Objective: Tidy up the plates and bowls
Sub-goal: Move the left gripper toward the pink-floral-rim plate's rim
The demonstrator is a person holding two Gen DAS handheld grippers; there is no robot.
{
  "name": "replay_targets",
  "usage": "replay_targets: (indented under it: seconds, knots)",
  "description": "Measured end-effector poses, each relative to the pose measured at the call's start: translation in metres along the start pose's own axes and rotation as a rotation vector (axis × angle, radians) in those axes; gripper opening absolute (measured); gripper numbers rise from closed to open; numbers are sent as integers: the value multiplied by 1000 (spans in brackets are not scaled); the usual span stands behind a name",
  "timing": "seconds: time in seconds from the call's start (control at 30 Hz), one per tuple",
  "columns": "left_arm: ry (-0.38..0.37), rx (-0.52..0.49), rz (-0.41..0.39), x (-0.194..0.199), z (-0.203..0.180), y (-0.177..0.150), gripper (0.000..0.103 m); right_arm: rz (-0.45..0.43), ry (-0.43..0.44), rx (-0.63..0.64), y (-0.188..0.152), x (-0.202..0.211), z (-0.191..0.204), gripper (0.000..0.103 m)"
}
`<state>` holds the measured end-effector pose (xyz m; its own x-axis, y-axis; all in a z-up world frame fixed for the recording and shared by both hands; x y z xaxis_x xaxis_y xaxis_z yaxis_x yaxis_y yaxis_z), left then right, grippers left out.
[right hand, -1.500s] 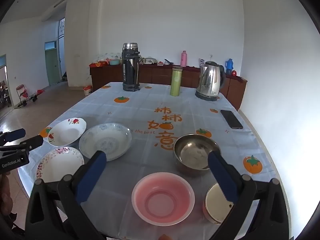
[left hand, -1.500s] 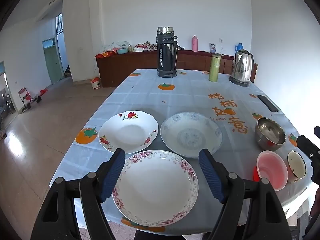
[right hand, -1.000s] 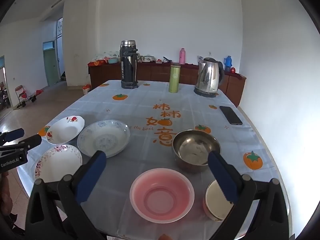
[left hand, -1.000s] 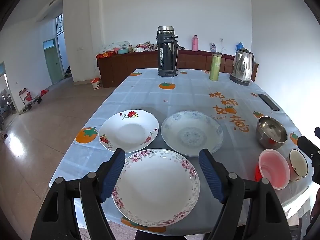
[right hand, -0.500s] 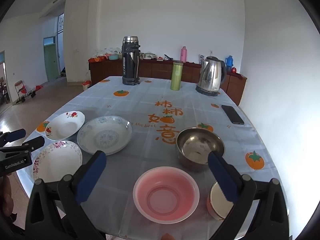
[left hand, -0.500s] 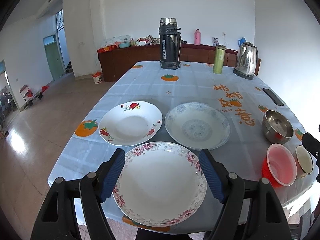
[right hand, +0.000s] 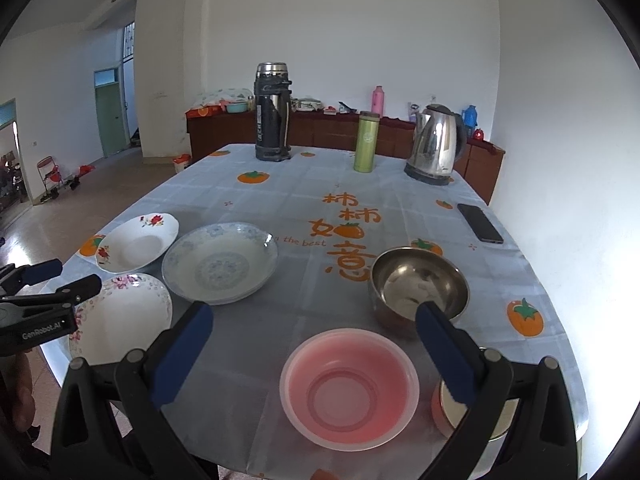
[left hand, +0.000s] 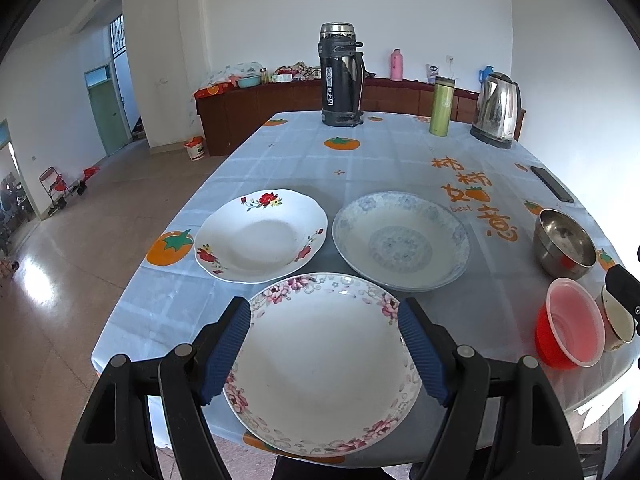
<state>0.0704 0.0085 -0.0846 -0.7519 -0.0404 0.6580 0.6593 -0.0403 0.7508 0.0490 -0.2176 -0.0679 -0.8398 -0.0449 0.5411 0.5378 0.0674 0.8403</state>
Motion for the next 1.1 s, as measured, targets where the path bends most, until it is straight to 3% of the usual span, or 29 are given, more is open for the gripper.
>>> replay_targets:
  seconds: [1.1]
  knots:
    - [0,2,22,-10,0,-3,78,27,39,-1,-7,-12,6,102]
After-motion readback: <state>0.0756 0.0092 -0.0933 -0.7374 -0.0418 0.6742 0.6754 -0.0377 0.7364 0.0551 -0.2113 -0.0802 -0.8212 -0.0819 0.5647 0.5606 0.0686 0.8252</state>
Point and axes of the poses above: each gripper's, at about its wrist camera, not at the fingertips, and x roughly against the way its jaws point, z to its left, y to its top, the point moved 7 cm from there along -x, roughly the way its jaws point, and after that the axes turned 1 degree about y, right-handed, at the moved point
